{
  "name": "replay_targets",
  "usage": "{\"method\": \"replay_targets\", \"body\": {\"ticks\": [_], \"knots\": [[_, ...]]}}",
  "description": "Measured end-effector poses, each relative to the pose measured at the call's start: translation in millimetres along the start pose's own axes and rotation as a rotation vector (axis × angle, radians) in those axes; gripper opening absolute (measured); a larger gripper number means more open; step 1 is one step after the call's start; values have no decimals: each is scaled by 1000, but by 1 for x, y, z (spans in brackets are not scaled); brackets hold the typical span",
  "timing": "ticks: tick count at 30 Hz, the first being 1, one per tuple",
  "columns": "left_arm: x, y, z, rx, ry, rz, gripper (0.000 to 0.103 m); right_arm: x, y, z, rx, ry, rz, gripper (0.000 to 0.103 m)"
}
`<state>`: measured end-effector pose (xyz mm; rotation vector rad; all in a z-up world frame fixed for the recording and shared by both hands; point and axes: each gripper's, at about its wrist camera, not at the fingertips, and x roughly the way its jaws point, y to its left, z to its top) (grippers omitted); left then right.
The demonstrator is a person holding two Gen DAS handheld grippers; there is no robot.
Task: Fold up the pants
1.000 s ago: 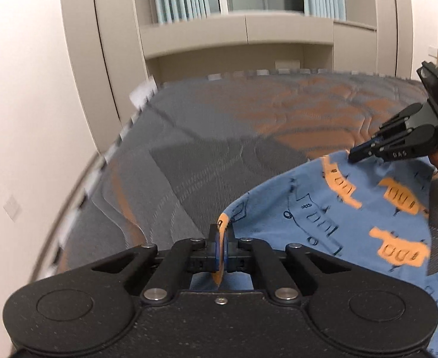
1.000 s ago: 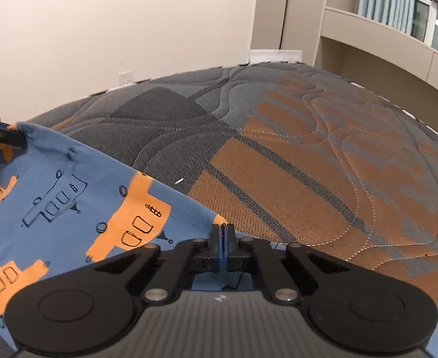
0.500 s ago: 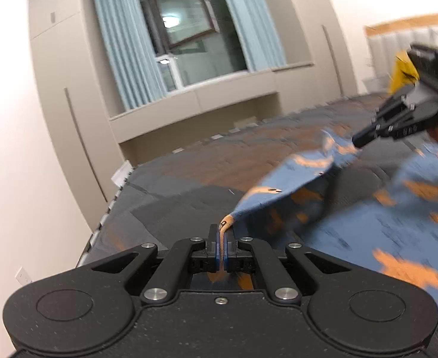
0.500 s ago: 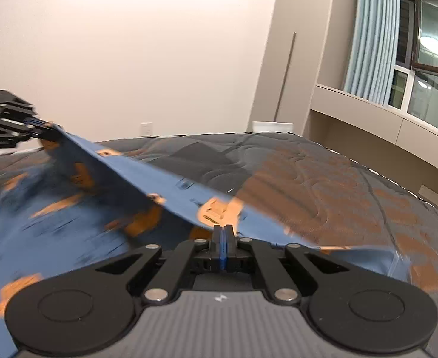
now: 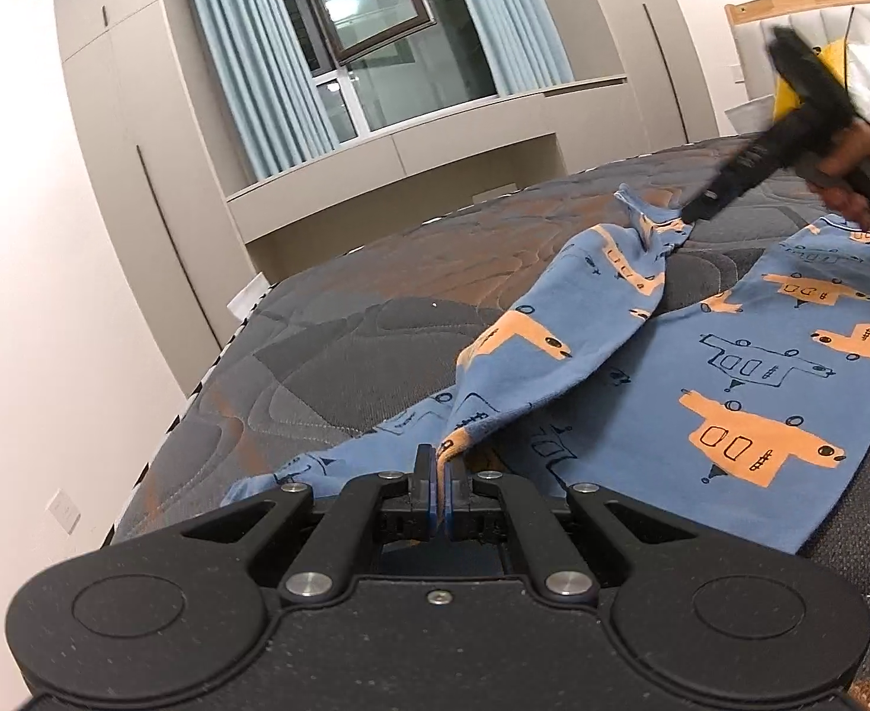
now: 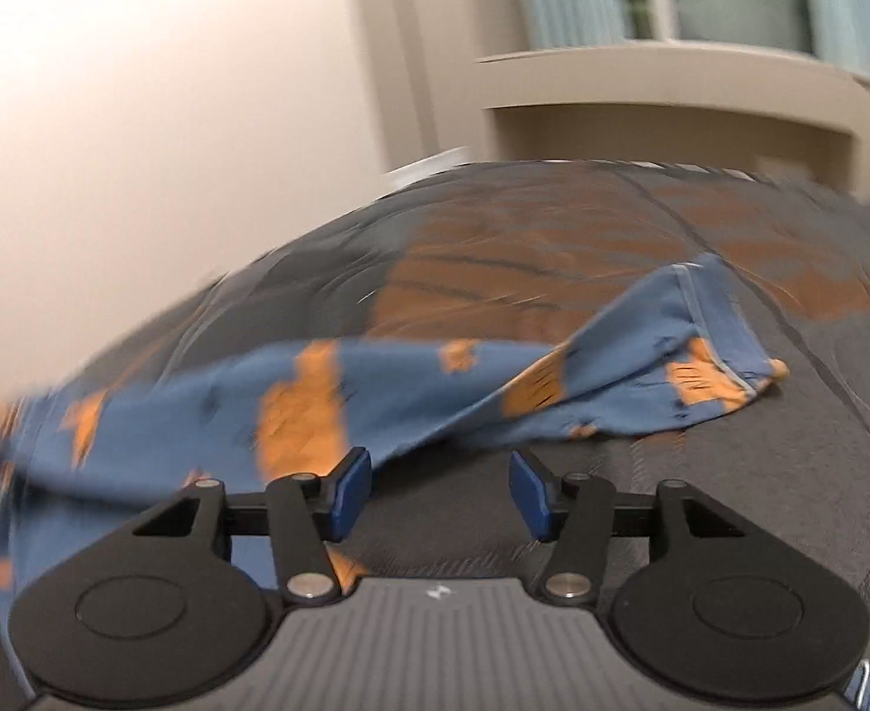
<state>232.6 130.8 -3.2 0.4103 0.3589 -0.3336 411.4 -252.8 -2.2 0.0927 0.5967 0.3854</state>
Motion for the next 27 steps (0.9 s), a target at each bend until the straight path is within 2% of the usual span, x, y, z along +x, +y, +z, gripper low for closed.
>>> {"method": "replay_targets", "body": {"ticks": [4,6,9,10,11,12,14,17,21,24,27], "knots": [[-1,-3,-1,1,2,17,1,33,-23,30,119,5,-108,64],[-2,-2,0,-2,3,19,1,44,-31,37,156,8,-193,64],[-3,-2,1,1,0,24,1,62,-41,48,212,21,-276,62],[-3,-2,1,-2,-2,27,1,67,-42,48,225,32,-305,49],[-3,-2,1,-4,-6,30,1,72,-43,49,227,39,-325,19],[-4,-2,1,-7,-10,33,1,75,-42,49,213,42,-349,5],[-5,-2,1,-12,-18,38,1,71,-40,48,205,22,-382,2],[-9,-1,0,-11,-26,38,1,44,-37,43,183,-42,-368,1],[-21,5,-5,-23,-45,21,1,-30,-31,24,169,-137,-321,1],[-30,5,-15,-14,-36,-9,1,-97,-24,-13,160,-190,-294,1],[-33,-3,-28,25,-5,-11,1,-149,-17,-57,195,-193,-281,1]]}}
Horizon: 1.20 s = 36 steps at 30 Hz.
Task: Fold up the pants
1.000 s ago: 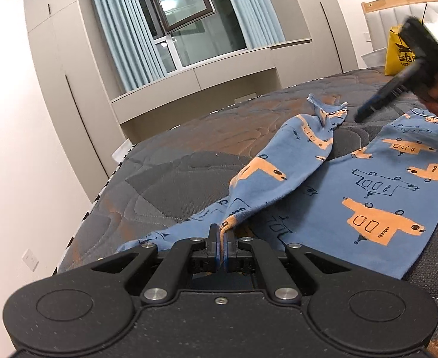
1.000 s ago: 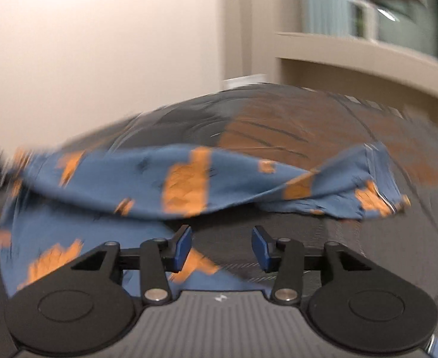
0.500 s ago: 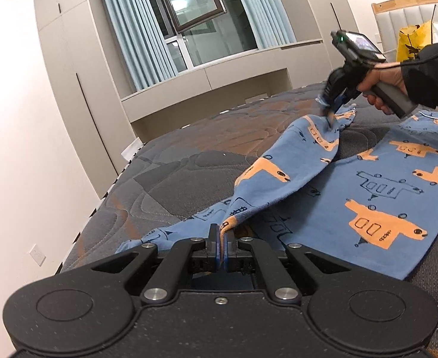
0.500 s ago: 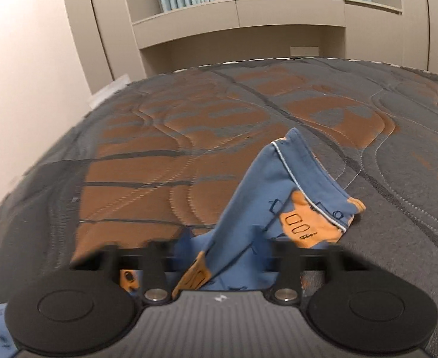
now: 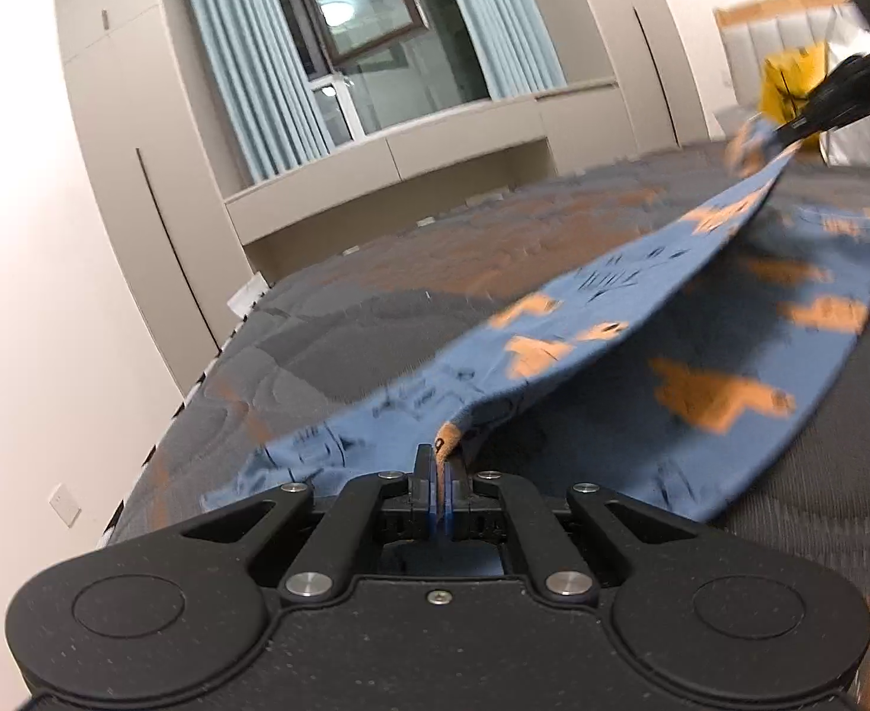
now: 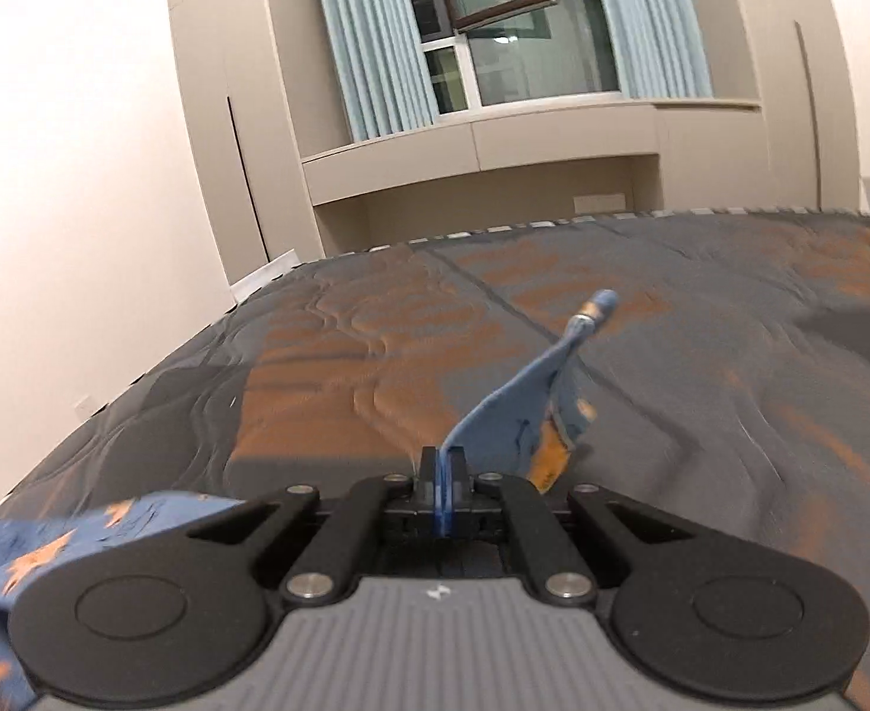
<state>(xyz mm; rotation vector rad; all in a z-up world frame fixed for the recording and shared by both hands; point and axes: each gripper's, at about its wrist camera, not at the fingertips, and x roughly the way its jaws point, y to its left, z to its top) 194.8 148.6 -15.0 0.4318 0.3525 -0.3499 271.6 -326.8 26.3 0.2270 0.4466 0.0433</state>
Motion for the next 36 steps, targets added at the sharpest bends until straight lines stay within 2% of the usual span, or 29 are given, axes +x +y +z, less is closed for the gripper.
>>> {"method": "replay_targets", "body": {"ticks": [2,5,13,18,21,24,26,27,29,30,31,32,36], "knots": [[0,-4,-4,13,14,17,1,-26,-8,-21,9,6,-9,1],[-4,-4,-2,4,9,41,1,-44,-7,-48,-18,13,-23,1],[-15,-10,-5,24,92,59,1,-62,-9,-72,-25,-30,-16,1],[-2,-9,-5,35,173,51,1,-49,-22,-88,-16,84,-6,1],[0,-7,-1,10,202,45,5,-46,-27,-95,-16,119,12,4],[-2,-6,6,-45,209,42,21,-51,-39,-97,29,120,51,16],[-5,-10,10,-86,204,47,40,-58,-48,-98,53,104,77,43],[-7,-14,13,-101,195,51,46,-62,-54,-98,69,96,88,48],[-10,-28,22,-126,173,82,76,-67,-66,-95,112,82,112,54],[-11,-36,27,-136,154,91,83,-69,-73,-93,138,76,121,56],[-11,-46,33,-145,132,88,89,-71,-81,-92,167,69,126,63],[-11,-57,41,-154,108,77,92,-70,-87,-90,186,64,127,69],[-4,-109,76,-163,24,-34,101,-72,-108,-85,214,52,124,75]]}}
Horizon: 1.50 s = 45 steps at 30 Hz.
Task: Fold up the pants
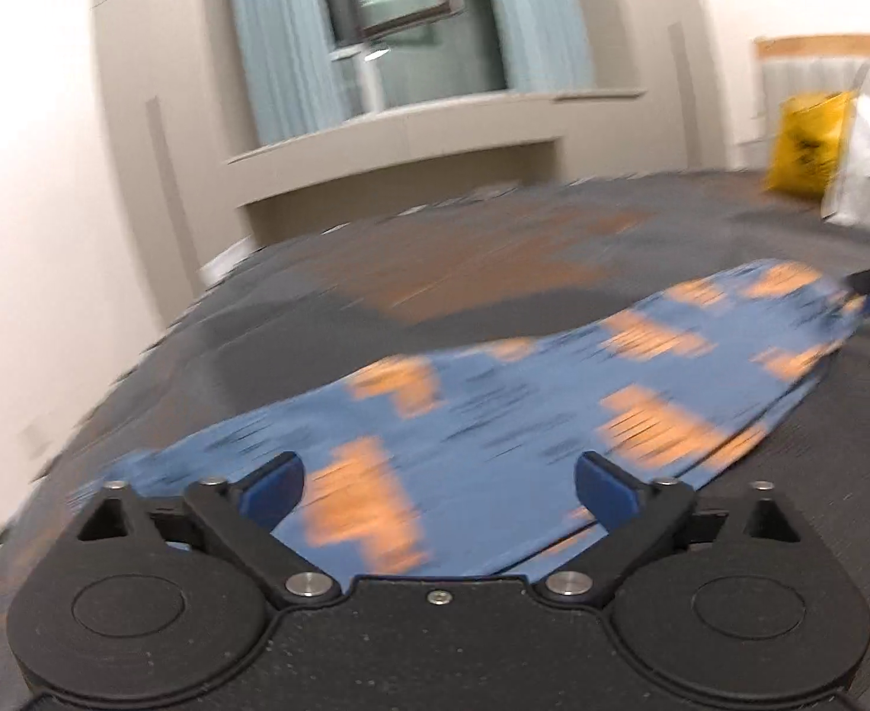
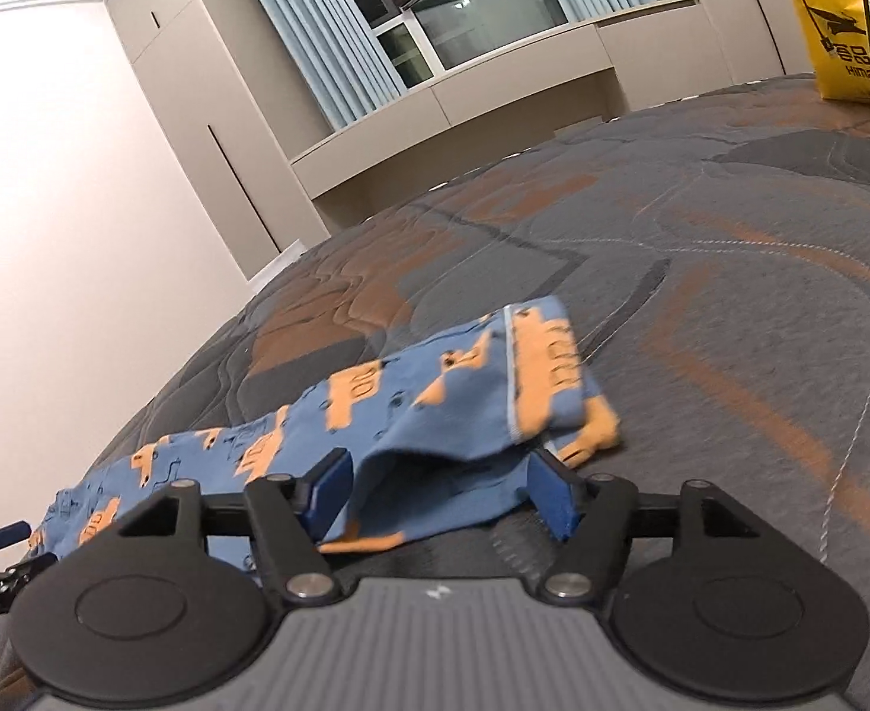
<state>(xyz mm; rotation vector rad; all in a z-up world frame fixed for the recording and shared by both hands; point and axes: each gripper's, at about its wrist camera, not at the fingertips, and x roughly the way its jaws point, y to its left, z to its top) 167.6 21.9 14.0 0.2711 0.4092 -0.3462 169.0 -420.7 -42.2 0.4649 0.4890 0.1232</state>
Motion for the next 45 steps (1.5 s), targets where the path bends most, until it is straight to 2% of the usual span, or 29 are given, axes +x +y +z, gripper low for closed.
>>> {"method": "replay_targets", "body": {"ticks": [3,6,10,12,14,16,18,20,21,22,23,26,31,34,37,40,42,43,44,45], "knots": [[13,-50,21,25,-41,-102,102,0,-10,6,17,1,21,81],[32,-96,41,46,-58,-193,102,2,-19,12,27,3,45,82],[57,-161,61,138,-86,-297,96,8,-31,18,52,27,60,66],[73,-187,67,191,-89,-321,92,10,-37,20,71,37,47,62],[87,-207,71,237,-76,-334,78,12,-42,20,89,44,41,50],[99,-221,73,267,-55,-334,69,13,-46,20,98,44,29,43],[110,-227,73,272,-26,-344,53,14,-50,21,106,43,25,39],[119,-231,72,270,13,-377,31,17,-50,21,104,49,27,36],[123,-230,69,267,31,-385,24,19,-49,21,93,52,18,33],[127,-232,68,265,50,-389,9,21,-46,22,73,54,2,22],[128,-232,68,263,66,-392,3,21,-44,21,60,54,-12,10],[125,-232,68,254,58,-384,2,20,-46,21,55,36,-19,5],[115,-238,72,280,38,-393,1,4,-46,24,33,-50,-45,0],[117,-242,70,306,63,-399,1,-3,-49,26,40,-70,-53,0],[121,-246,65,320,97,-413,0,-1,-54,25,53,-48,-59,1],[121,-246,65,314,97,-407,0,5,-57,24,69,-15,-57,11],[120,-245,67,310,97,-407,0,6,-59,25,76,-9,-47,22],[120,-246,67,311,96,-408,0,8,-59,26,74,-5,-40,35],[120,-246,67,313,96,-406,0,11,-57,26,66,4,-37,40],[120,-247,67,314,97,-404,0,15,-55,26,55,17,-42,40]]}}
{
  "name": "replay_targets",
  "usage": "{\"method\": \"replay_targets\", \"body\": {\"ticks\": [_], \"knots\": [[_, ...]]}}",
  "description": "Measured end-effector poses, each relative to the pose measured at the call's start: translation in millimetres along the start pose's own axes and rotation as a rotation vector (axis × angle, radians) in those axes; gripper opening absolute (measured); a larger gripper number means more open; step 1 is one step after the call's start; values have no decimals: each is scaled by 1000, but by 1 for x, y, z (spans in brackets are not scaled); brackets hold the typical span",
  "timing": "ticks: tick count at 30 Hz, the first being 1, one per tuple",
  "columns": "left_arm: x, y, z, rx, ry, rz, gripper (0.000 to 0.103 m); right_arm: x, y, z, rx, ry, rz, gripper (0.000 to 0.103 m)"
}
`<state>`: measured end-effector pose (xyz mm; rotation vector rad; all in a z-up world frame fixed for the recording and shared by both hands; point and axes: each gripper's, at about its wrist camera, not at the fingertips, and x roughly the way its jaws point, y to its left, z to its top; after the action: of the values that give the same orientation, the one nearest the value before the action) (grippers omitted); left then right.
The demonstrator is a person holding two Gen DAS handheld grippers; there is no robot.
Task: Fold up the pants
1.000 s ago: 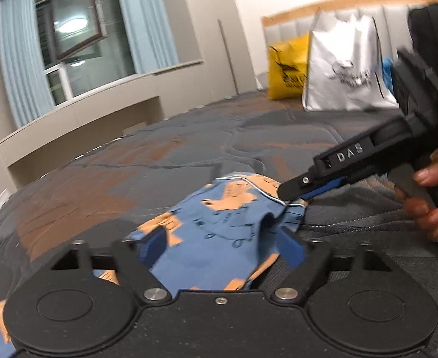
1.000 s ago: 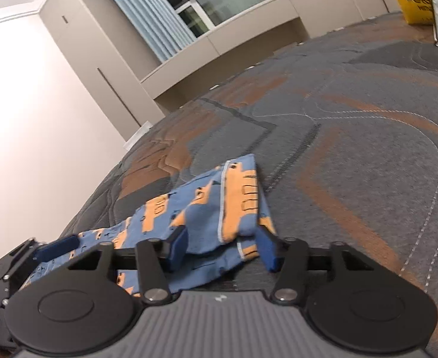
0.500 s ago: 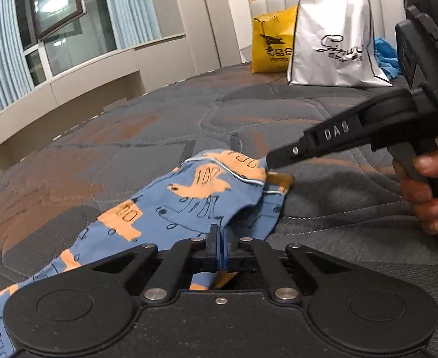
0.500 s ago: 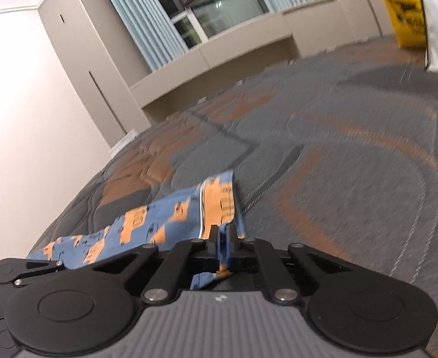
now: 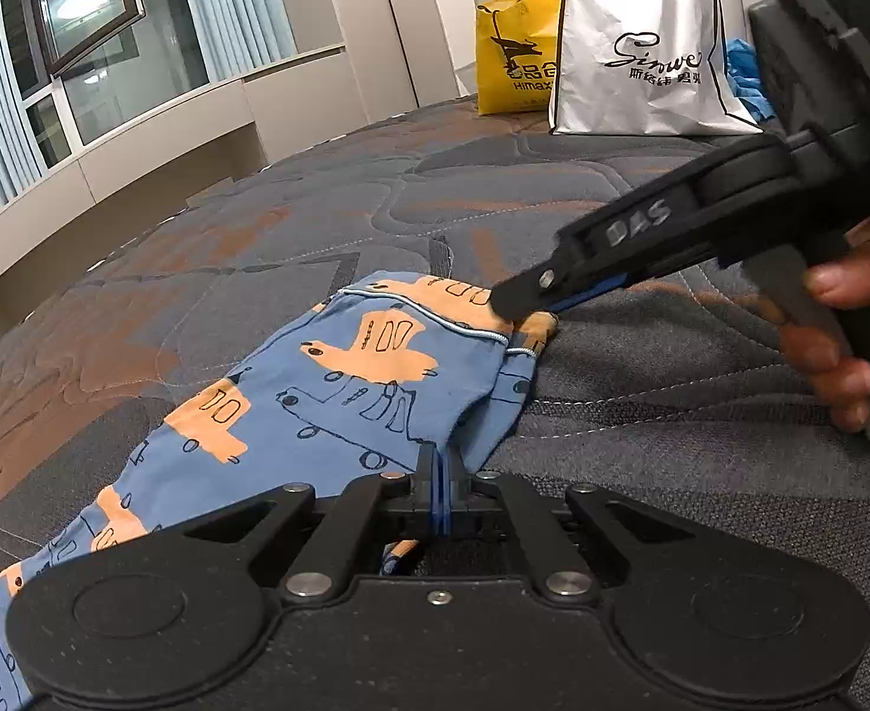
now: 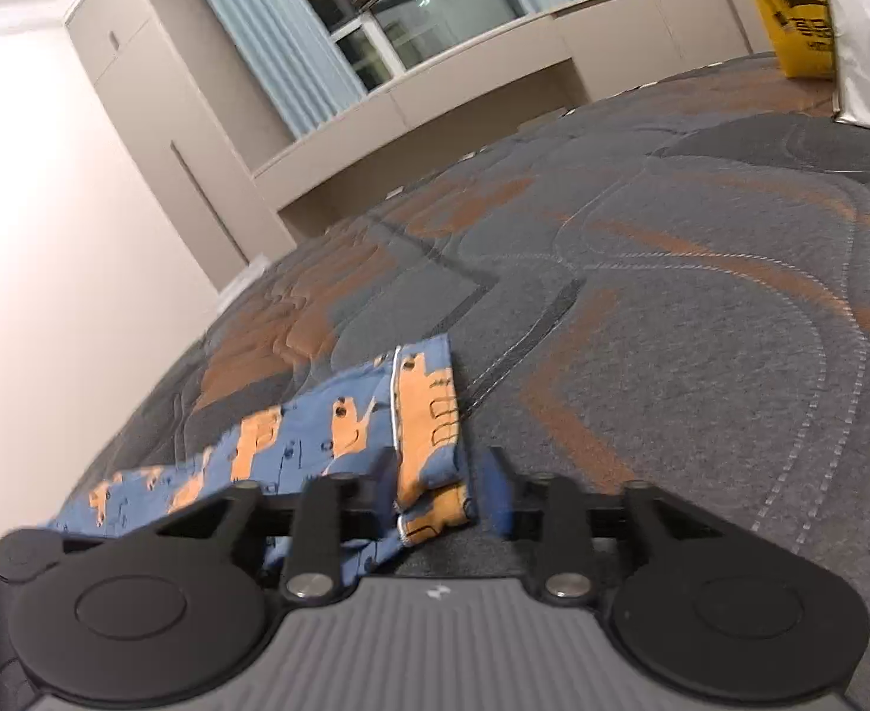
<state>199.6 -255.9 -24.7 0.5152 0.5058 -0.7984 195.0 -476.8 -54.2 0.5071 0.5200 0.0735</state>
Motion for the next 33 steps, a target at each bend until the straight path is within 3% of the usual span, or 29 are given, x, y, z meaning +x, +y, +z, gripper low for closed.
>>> {"method": "replay_targets", "body": {"ticks": [1,5,11,15,17,21,23,26,30,31,33], "knots": [[0,0,0,0,0,2,0,5,2,0,-9,12,-5,39],[-3,0,1,-18,-8,11,0,7,4,-1,-29,2,3,13],[-12,-4,4,7,-18,18,0,-10,-6,0,2,-56,-7,9],[-3,0,-3,-11,19,-5,1,1,-5,-3,-17,7,-28,21],[-8,3,-4,-42,6,-4,15,-2,-9,-1,10,-2,-21,46],[-27,10,-7,-102,-31,26,37,-4,-16,0,43,-6,-11,51],[-42,13,-14,-139,-45,64,55,-4,-15,-1,33,2,-12,53],[-75,25,-32,-227,-66,173,74,-2,-9,-2,0,9,-12,55],[-130,58,-74,-406,-77,334,77,2,3,-6,-73,18,-58,52],[-143,67,-86,-450,-67,385,77,3,7,-7,-97,19,-82,47],[-169,89,-111,-520,-33,486,77,5,14,-9,-140,15,-117,47]]}}
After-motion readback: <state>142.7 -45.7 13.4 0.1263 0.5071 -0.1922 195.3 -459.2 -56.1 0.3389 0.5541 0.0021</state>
